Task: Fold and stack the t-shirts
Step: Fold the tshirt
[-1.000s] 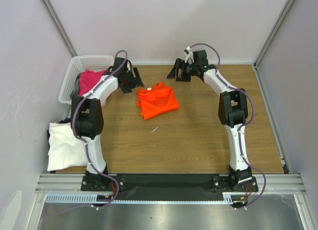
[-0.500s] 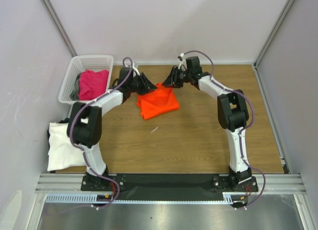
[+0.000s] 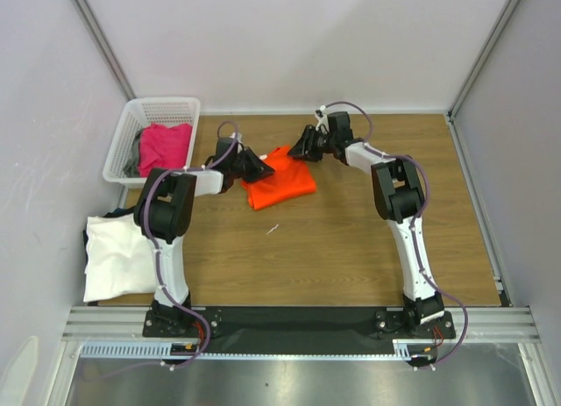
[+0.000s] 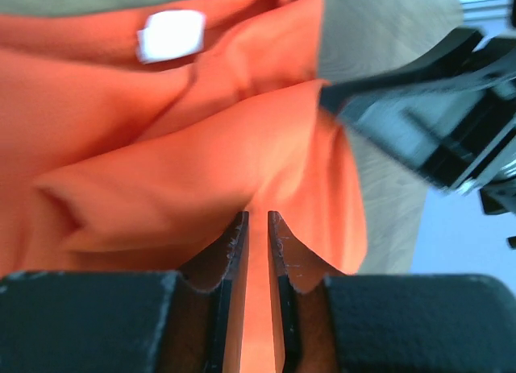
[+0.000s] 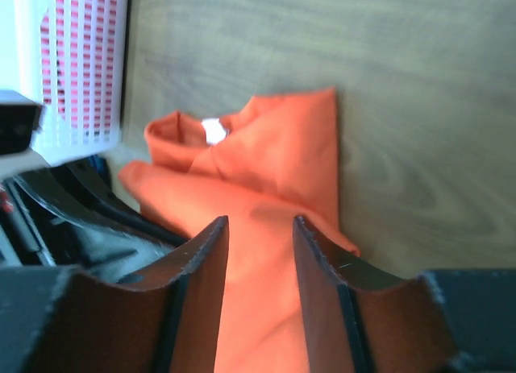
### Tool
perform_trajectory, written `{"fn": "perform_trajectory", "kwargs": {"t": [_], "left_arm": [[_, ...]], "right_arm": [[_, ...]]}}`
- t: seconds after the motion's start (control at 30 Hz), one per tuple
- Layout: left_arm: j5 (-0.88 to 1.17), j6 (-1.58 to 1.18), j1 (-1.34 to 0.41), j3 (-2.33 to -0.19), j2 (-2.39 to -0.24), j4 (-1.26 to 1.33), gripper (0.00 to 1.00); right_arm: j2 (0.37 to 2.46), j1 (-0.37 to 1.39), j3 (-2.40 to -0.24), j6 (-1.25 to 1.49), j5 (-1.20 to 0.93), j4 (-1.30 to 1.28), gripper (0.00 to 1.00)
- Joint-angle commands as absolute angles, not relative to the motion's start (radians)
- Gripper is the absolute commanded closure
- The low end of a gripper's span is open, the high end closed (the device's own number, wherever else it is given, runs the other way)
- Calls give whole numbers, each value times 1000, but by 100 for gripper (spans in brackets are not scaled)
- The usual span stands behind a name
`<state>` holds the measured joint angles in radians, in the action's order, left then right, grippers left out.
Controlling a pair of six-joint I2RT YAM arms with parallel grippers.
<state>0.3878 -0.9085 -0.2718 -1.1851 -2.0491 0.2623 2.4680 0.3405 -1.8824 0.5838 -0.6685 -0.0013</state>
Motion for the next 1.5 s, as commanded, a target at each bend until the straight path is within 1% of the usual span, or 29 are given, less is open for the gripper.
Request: {"fn": "perform_trajectory", "kwargs": {"t": [0.0,0.2,0.3,0.4,0.43,0.53,0.67,0.73,0.77,0.8,0.9,0.97,1.07,1.1,1.27,1.47], "left_arm": [[377,-901,-264,-1163,-2072,307,81],[354,-829,-264,-1154,-2062,223,81],[364,-773,-264,-1178,-2028,189,77],[382,-686,-265,-1232,-1967,115,68],[377,-664,-267,-1239,-1945,95,63],[336,-591,-270,-1255,-1855,35,54],[278,-537,-270,-1295,-1822,9,52],[262,-526,-271,-1336,-1854,17,54],[259,-531,-272,-1351,-1873,21,54],[256,-540,-270,-1377,-1888,28,55],[212,-600,-270,-1385,-1954,44,67],[183,-650,-267,-1381,-1994,43,71],[201,-731,-247,-1364,-2032,49,77],[201,-751,-238,-1356,-2052,49,80],[160,-833,-226,-1339,-2086,26,83],[158,-913,-207,-1325,-2123,6,85]], "right_arm": [[2506,341,-1960,621,-634,69,56],[2507,341,-1960,655,-638,80,49],[2453,339,-1970,649,-638,72,48],[2377,334,-1988,620,-646,11,44],[2356,333,-1983,595,-649,-33,43],[2254,337,-1932,539,-643,-113,41],[2137,365,-1791,486,-618,-181,42],[2074,379,-1723,466,-585,-183,44],[2057,390,-1650,462,-574,-175,45],[2048,393,-1622,462,-560,-163,48],[2055,396,-1565,462,-557,-140,55],[2088,397,-1563,454,-560,-140,60],[2127,399,-1568,436,-568,-127,63],[2135,402,-1569,431,-565,-132,64],[2157,411,-1548,384,-549,-181,71],[2115,425,-1441,351,-531,-184,78]]}}
